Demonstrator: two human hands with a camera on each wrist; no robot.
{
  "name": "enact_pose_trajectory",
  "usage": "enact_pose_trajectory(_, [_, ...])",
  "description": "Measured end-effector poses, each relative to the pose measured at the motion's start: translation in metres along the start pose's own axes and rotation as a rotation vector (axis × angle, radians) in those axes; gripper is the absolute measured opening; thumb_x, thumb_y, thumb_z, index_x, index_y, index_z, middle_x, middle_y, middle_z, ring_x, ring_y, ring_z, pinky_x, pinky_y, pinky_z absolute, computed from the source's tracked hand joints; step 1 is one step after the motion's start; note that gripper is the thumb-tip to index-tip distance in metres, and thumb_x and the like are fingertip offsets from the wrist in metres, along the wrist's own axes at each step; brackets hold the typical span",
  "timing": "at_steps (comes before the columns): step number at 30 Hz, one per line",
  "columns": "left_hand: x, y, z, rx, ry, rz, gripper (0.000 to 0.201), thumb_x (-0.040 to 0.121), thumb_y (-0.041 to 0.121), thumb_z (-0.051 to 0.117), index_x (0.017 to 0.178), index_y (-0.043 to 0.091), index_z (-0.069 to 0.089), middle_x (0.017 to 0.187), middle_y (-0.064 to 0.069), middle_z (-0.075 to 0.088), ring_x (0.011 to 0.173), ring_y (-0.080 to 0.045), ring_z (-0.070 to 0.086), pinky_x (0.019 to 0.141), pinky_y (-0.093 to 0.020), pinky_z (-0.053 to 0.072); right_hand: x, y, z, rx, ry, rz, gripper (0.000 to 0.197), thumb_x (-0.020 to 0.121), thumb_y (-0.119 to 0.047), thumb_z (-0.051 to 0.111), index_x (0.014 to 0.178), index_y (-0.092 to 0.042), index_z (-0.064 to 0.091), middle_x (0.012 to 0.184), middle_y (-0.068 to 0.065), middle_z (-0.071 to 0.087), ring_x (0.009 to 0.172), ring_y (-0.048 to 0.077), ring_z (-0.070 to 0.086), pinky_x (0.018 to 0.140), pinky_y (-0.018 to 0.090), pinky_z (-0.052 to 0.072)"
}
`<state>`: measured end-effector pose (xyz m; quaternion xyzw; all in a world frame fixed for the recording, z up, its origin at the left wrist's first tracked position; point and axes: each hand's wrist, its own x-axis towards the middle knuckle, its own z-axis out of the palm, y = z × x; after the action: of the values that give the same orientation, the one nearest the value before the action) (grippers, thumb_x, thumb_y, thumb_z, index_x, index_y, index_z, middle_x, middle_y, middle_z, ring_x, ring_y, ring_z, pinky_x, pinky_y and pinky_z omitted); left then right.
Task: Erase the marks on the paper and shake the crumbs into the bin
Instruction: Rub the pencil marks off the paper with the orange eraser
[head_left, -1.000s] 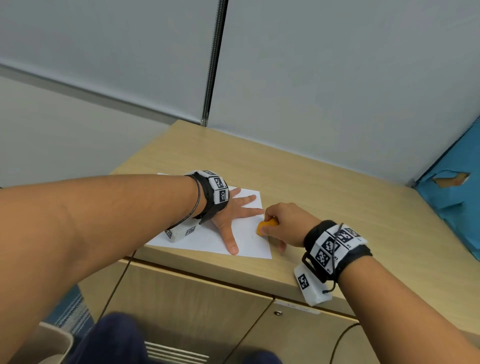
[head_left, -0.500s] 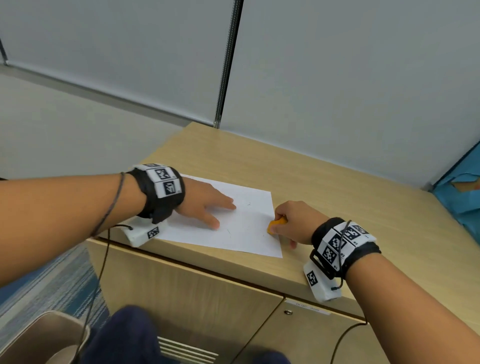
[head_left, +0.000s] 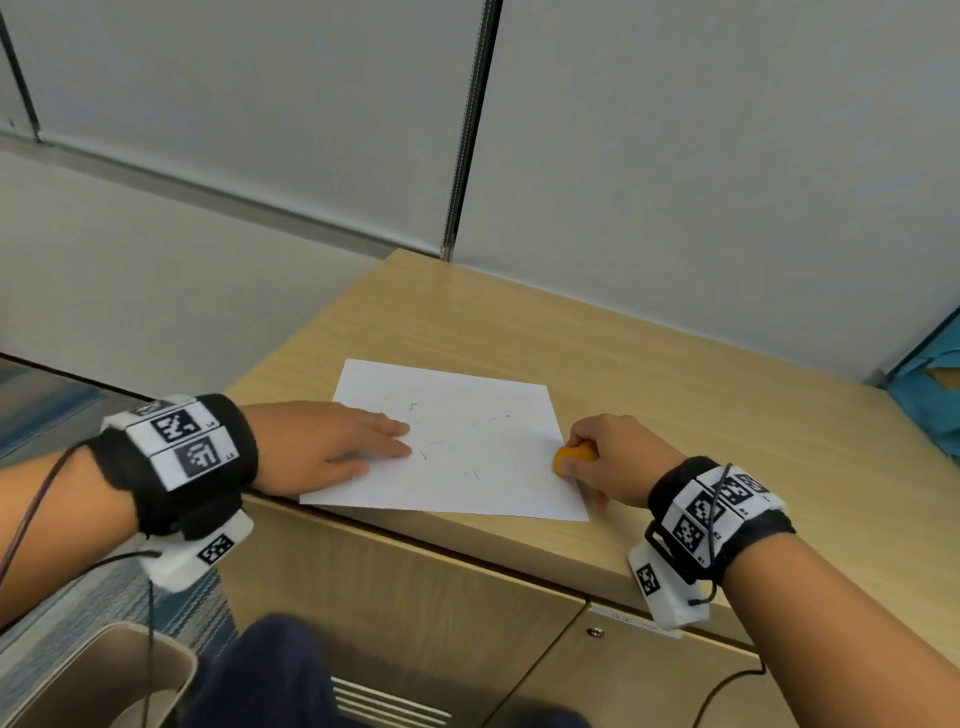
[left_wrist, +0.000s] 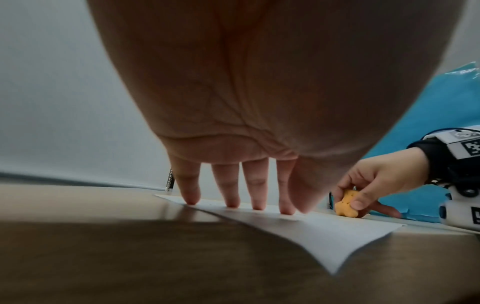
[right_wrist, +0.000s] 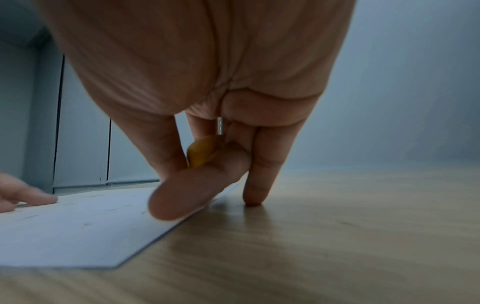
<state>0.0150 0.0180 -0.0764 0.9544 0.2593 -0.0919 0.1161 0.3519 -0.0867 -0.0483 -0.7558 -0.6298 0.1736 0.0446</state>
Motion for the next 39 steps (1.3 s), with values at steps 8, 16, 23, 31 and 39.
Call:
enact_pose_trajectory(8, [-0.001,-0.009,0.009,-0.004,0.058,0.029,0.061,0.101,0.013,0.033,0.149,0.05,0.027,0.158,0.028,0.016,0.145,-0.002,0.018,0.12,-0.029,0.014,-0.001,0.003,-0.008,0.232,0.116,-0.035,0.017,0.099,-0.034,0.062,0.097,-0.017,0.064,0.08,0.006,0.073,0.062,0.02,0.073,0.071,0.036,0.057])
enact_pose_trajectory(16, [-0.013,-0.024,0.002,-0.252,0.413,0.002,0.043,0.101,0.025,0.045,0.143,0.035,0.048,0.137,0.02,0.05,0.124,0.006,0.044,0.106,-0.014,0.032,-0.012,0.032,-0.011,0.073,0.093,0.149,0.035,0.102,-0.05,0.048,0.094,-0.018,0.062,0.078,0.005,0.07,0.061,0.018,0.063,0.061,0.031,0.049])
enact_pose_trajectory(23, [-0.043,0.0,0.016,-0.559,0.683,-0.284,0.019,0.098,0.02,0.057,0.112,0.026,0.069,0.067,0.011,0.072,0.063,-0.004,0.068,0.072,-0.031,0.057,-0.026,0.041,-0.002,0.066,-0.009,0.239,0.034,0.103,-0.052,0.041,0.102,-0.02,0.052,0.079,0.009,0.068,0.057,0.021,0.06,0.056,0.032,0.049])
enact_pose_trajectory(31, [-0.054,0.014,0.046,-0.708,0.569,-0.453,0.03,0.099,0.033,0.055,0.129,0.033,0.055,0.064,0.005,0.072,0.057,-0.01,0.069,0.067,-0.032,0.056,-0.034,0.033,0.006,-0.151,-0.064,0.223,0.04,0.099,-0.061,0.044,0.101,-0.022,0.051,0.093,0.001,0.065,0.081,0.019,0.062,0.072,0.035,0.049])
enact_pose_trajectory(39, [-0.033,-0.005,0.023,-0.18,0.342,-0.081,0.046,0.093,0.053,0.037,0.133,0.042,0.057,0.133,0.016,0.054,0.119,-0.007,0.05,0.099,-0.039,0.044,-0.037,0.005,-0.004,0.035,0.158,0.115,0.028,0.096,-0.044,0.063,0.09,-0.018,0.054,0.086,0.006,0.065,0.07,0.024,0.068,0.067,0.044,0.057])
